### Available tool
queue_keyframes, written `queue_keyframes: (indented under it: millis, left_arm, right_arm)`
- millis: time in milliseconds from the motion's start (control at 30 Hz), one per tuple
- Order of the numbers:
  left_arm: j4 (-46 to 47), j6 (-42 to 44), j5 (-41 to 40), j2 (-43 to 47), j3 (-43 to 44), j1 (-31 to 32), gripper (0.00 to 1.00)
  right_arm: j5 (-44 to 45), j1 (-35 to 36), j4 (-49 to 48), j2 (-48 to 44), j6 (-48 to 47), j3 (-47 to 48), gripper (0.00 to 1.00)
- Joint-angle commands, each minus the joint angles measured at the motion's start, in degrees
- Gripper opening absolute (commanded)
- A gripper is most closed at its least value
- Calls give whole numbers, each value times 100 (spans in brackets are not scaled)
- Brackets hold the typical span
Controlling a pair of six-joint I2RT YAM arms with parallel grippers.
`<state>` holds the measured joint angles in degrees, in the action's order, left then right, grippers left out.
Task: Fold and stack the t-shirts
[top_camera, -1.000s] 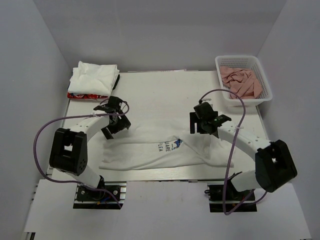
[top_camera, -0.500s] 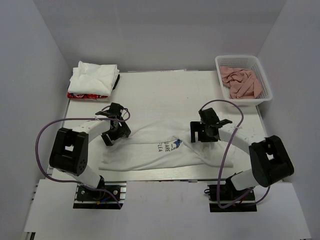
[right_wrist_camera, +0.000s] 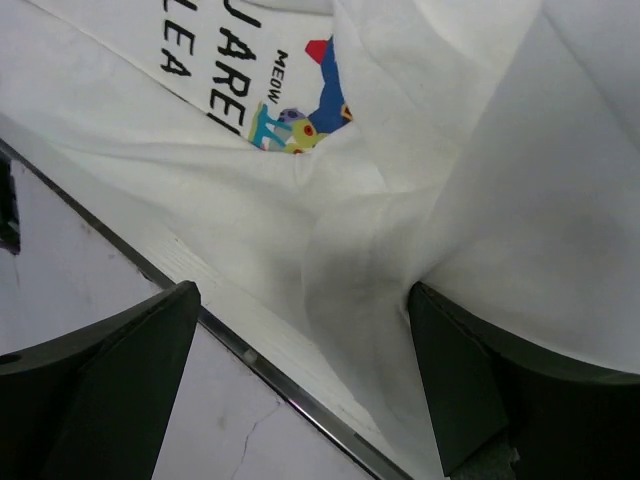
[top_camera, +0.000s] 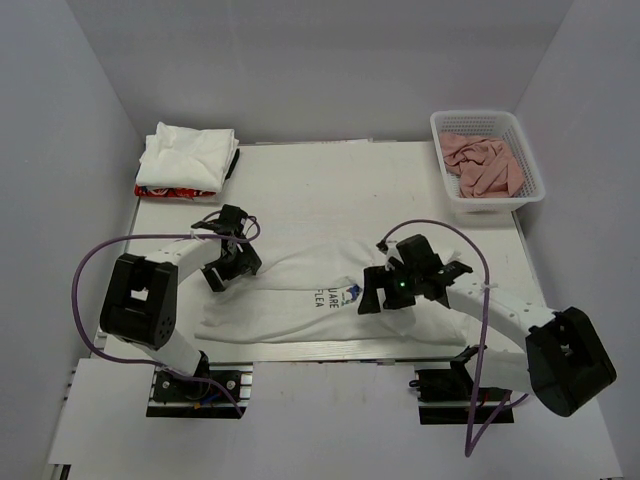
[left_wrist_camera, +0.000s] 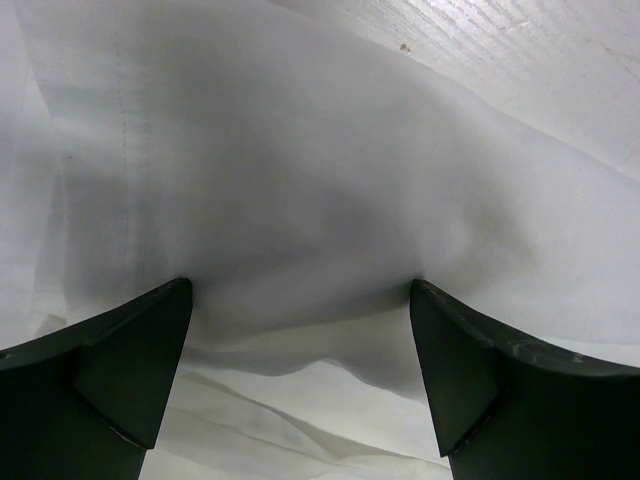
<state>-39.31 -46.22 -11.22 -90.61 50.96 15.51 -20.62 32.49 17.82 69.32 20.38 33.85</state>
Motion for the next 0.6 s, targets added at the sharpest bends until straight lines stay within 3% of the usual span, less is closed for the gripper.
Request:
queue_keyframes:
  millis: [0,133,233,300,467,567]
  left_arm:
    - [-24,-72,-134,-115,71,-13,100]
    - [-77,-72,-187,-53,124,-13,100]
    - [-130,-72,-301,-53,186,-13,100]
    - [-269,-72,-433,-53,239,-13,100]
    - [-323,-72,-486,-53,239,-65,100]
    - [-261,-72,-425,-53,117,-65,100]
  right_arm:
    - [420,187,519,-182,-26,183,90]
    - [2453,126,985,-489,657,508,90]
    - [4562,82,1555,-560,1255,781,90]
    - [5091,-41,1838,-499,1468,1044,90]
    - [4516,-269,1541,-753,1425,1010,90]
    - [2746,-269,971,-613,793,975,90]
